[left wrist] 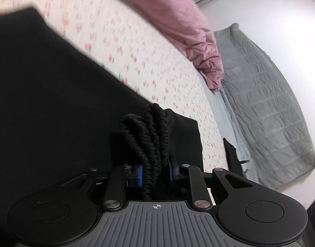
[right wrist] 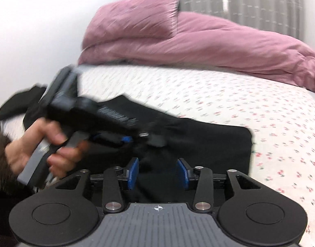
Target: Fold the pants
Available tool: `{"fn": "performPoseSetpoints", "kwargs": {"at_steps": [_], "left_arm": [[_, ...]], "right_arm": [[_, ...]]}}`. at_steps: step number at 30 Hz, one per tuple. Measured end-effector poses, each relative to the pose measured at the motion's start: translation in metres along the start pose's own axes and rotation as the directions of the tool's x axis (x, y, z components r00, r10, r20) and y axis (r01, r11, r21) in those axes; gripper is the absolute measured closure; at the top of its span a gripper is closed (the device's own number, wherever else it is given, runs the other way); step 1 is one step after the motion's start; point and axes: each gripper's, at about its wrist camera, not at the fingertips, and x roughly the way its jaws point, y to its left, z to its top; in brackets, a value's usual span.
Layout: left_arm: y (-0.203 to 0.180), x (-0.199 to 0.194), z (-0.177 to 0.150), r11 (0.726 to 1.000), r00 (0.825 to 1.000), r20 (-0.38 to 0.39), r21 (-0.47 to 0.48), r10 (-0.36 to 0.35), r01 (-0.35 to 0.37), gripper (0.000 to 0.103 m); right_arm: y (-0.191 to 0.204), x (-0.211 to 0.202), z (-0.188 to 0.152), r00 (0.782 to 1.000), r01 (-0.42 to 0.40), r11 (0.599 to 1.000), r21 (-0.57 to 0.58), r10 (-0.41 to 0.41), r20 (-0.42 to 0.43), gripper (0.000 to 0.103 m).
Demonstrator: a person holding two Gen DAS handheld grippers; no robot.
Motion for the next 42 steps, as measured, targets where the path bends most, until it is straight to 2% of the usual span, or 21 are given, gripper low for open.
{"fn": "performPoseSetpoints", "kwargs": {"at_steps": [6,13,16,20,28,32,39,42], "left_arm": [[0.005,-0.048,0.006,0.993,0.993,0.065,0.069,0.094,-0.099,0.084],[0.041,-0.117,0.010,0.981,0.973,0.140,0.036,0.186,-0.193,0.083],[0.057,-0.147,0.010,0.979,0.967,0.160,0.016,0.200,-0.205,0.083],[0.070,-0.179,0.012,0.968,0.948,0.200,-0.004,0.247,-0.251,0.083],[0.099,-0.230,0.017,0.953,0.922,0.244,-0.061,0.302,-0.296,0.083],[0.111,-0.248,0.021,0.943,0.902,0.274,-0.079,0.333,-0.324,0.083],[0.142,-0.272,0.026,0.943,0.891,0.311,-0.124,0.331,-0.308,0.083],[0.147,-0.280,0.027,0.935,0.872,0.335,-0.134,0.356,-0.329,0.083]], "right_arm": [[-0.010,0.020,-0.006,0.999,0.014,0.997,0.074,-0.011,-0.045,0.058],[0.010,0.034,-0.006,0.996,-0.014,1.000,0.017,0.015,-0.087,0.056],[0.025,0.045,-0.002,0.994,-0.047,0.999,-0.015,0.045,-0.099,0.047],[0.050,0.066,0.006,0.990,-0.081,0.994,-0.075,0.072,-0.120,0.045],[0.096,0.105,0.013,0.977,-0.135,0.978,-0.159,0.105,-0.183,0.045],[0.106,0.113,0.014,0.975,-0.148,0.973,-0.179,0.114,-0.189,0.045],[0.108,0.120,0.014,0.975,-0.145,0.974,-0.172,0.111,-0.194,0.044],[0.111,0.124,0.013,0.974,-0.146,0.975,-0.169,0.113,-0.195,0.044]]}}
